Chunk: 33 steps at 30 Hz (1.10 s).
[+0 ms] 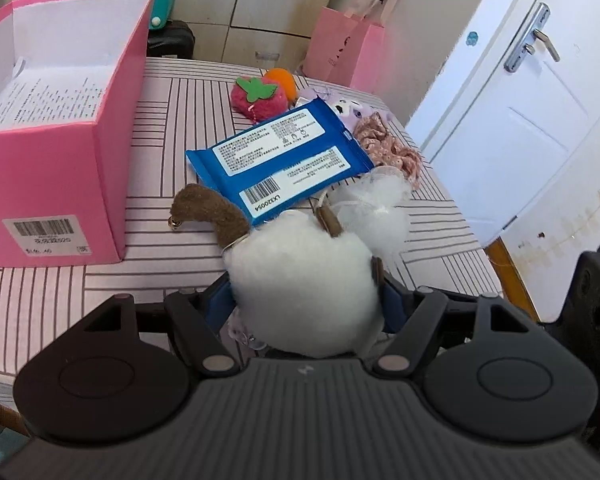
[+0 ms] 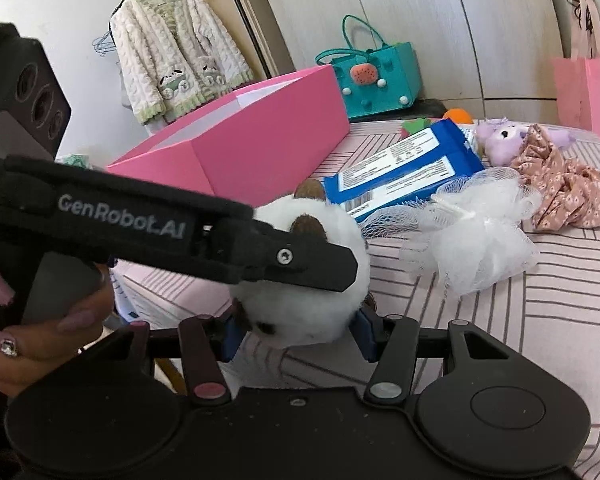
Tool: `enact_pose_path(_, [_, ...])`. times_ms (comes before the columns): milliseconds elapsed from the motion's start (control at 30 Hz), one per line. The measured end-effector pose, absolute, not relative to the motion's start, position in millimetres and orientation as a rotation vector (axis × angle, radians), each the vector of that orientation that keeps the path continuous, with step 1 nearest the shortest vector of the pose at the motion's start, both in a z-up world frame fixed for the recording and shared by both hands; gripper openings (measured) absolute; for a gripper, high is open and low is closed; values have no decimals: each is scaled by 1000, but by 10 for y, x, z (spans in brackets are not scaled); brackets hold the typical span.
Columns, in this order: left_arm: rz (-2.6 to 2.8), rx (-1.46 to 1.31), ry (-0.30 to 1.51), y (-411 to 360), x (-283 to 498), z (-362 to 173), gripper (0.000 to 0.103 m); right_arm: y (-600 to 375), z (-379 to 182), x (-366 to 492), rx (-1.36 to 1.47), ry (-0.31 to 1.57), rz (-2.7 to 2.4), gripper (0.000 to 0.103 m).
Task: Organize soft objects
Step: 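Lift the plush cat with the left gripper while the right gripper grasps the mesh puff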
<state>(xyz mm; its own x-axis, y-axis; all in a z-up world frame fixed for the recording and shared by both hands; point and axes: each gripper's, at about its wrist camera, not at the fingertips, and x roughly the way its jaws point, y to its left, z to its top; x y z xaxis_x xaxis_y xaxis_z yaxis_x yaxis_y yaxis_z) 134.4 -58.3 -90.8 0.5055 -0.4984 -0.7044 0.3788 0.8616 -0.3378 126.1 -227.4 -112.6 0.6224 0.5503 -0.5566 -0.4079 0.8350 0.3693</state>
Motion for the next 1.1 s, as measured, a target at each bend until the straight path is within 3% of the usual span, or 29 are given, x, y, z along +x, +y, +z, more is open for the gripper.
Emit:
enact_pose_path(367, [-557, -138, 946, -380, 1249, -825, 72, -2203, -1118, 1162, 264, 746, 601, 60])
enact_pose_path(533, [-569, -143, 917, -314, 1229, -797, 68, -2173, -1114, 1133, 259, 716, 609, 62])
enact_pose_path(567, [-566, -135, 905, -314, 1223, -793, 67, -2179, -1123, 1136, 252, 706, 604, 64])
enact_pose_path(633, [-549, -113, 879, -312, 1211, -792, 67, -2183, -1123, 1147, 229, 679, 585, 78])
enact_pose_path(733, [-551, -115, 856, -297, 1231, -812, 67, -2179, -1114, 1150, 158, 643, 562, 85])
enact_pose_path(1100, [-586, -213, 896, -210, 1427, -915, 69, -2189, -1078, 1222, 18, 592, 565, 88])
